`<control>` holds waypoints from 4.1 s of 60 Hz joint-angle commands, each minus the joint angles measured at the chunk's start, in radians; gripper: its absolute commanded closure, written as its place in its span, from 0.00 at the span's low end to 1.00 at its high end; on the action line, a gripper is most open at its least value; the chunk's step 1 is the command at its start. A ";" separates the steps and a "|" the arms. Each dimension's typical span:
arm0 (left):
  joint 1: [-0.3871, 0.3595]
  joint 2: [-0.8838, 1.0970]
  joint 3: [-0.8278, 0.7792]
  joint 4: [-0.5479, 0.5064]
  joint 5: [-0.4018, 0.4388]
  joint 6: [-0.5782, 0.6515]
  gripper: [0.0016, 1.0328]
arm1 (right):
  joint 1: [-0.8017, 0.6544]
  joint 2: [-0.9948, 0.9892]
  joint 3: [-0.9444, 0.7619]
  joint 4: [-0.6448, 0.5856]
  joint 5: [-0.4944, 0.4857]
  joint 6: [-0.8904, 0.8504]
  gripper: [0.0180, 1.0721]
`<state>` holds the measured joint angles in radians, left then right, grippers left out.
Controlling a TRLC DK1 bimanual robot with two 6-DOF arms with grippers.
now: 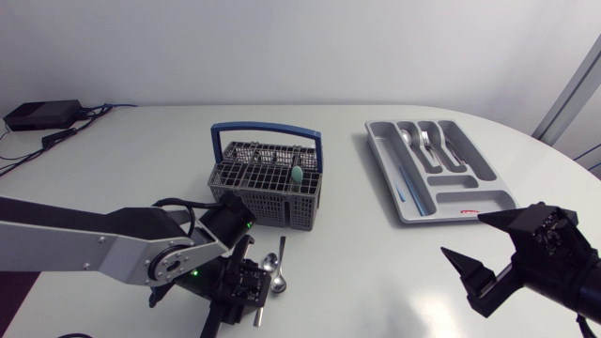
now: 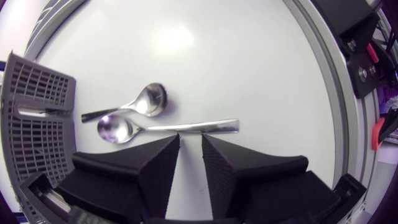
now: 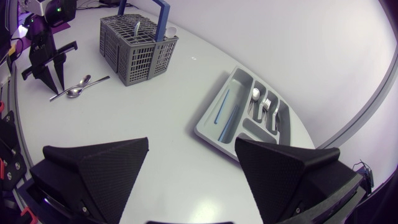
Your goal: Unload the cutlery basket into the drawer organizer.
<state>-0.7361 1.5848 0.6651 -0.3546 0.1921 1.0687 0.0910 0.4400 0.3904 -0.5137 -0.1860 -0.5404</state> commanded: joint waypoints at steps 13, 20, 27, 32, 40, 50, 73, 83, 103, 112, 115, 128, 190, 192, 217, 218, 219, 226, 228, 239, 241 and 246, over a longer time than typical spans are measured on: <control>-0.065 0.063 -0.015 -0.076 0.072 -0.053 0.67 | 0.006 -0.007 -0.035 -0.009 0.003 -0.024 0.05; -0.078 0.089 0.008 -0.040 0.092 -0.085 0.67 | 0.026 0.008 -0.033 -0.009 0.000 -0.023 0.05; -0.083 0.095 0.019 0.045 0.107 -0.141 0.66 | 0.065 0.048 -0.022 -0.003 0.003 -0.006 0.05; -0.075 0.087 0.024 0.071 0.118 -0.158 0.64 | 0.082 0.085 -0.008 -0.002 0.003 -0.004 0.05; -0.036 0.027 0.014 0.118 0.150 -0.193 0.54 | 0.093 0.154 0.019 0.017 -0.026 0.000 0.05; 0.000 0.017 -0.002 0.120 0.148 -0.181 0.54 | 0.122 0.221 0.042 0.029 -0.059 0.023 0.05; 0.107 -0.082 -0.022 0.121 0.141 -0.007 0.54 | 0.288 0.424 0.117 0.083 -0.050 0.091 0.05; 0.101 -0.094 -0.015 0.077 0.141 0.177 0.47 | 0.293 0.467 0.104 0.113 -0.047 0.102 0.05; 0.004 0.032 0.125 -0.046 0.076 0.366 0.47 | 0.291 0.473 0.065 0.126 -0.043 0.102 0.05; -0.002 0.112 0.197 -0.106 0.049 0.398 0.48 | 0.285 0.473 0.057 0.130 -0.043 0.100 0.05; 0.000 0.133 0.211 -0.115 0.035 0.410 0.48 | 0.280 0.473 0.059 0.130 -0.043 0.099 0.05; 0.015 0.196 0.258 -0.159 0.004 0.427 0.51 | 0.274 0.479 0.051 0.142 -0.043 0.092 0.05; 0.018 0.188 0.192 -0.207 -0.071 0.244 0.85 | 0.270 0.434 0.059 0.122 -0.046 0.099 0.05; 0.024 0.173 0.186 -0.202 -0.071 0.237 0.85 | 0.260 0.436 0.064 0.122 -0.050 0.100 0.05; 0.032 -0.042 0.192 -0.192 -0.072 0.120 0.85 | 0.184 0.434 0.131 0.084 -0.142 0.119 0.05; 0.029 -0.051 0.195 -0.192 -0.072 0.112 0.85 | 0.187 0.434 0.131 0.083 -0.144 0.119 0.05; 0.026 -0.054 0.197 -0.192 -0.072 0.106 0.85 | 0.190 0.434 0.131 0.083 -0.142 0.119 0.05; 0.020 -0.062 0.194 -0.196 -0.077 0.100 0.85 | 0.217 0.436 0.131 0.076 -0.144 0.119 0.05; 0.029 -0.060 0.191 -0.201 -0.077 0.103 0.85 | 0.251 0.437 0.133 0.072 -0.139 0.119 0.05; 0.103 -0.097 0.146 -0.227 -0.075 0.135 0.79 | 0.437 0.568 0.200 0.099 -0.069 0.175 0.05; 0.121 -0.118 0.131 -0.225 -0.075 0.142 0.74 | 0.474 0.606 0.212 0.115 -0.050 0.183 0.05; 0.162 -0.152 0.114 -0.224 -0.069 0.134 0.58 | 0.561 0.729 0.258 0.159 0.016 0.194 0.05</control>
<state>-0.6067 1.4761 0.8158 -0.5648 0.1215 1.1885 0.5873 1.0657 0.6029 -0.3809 -0.2020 -0.3851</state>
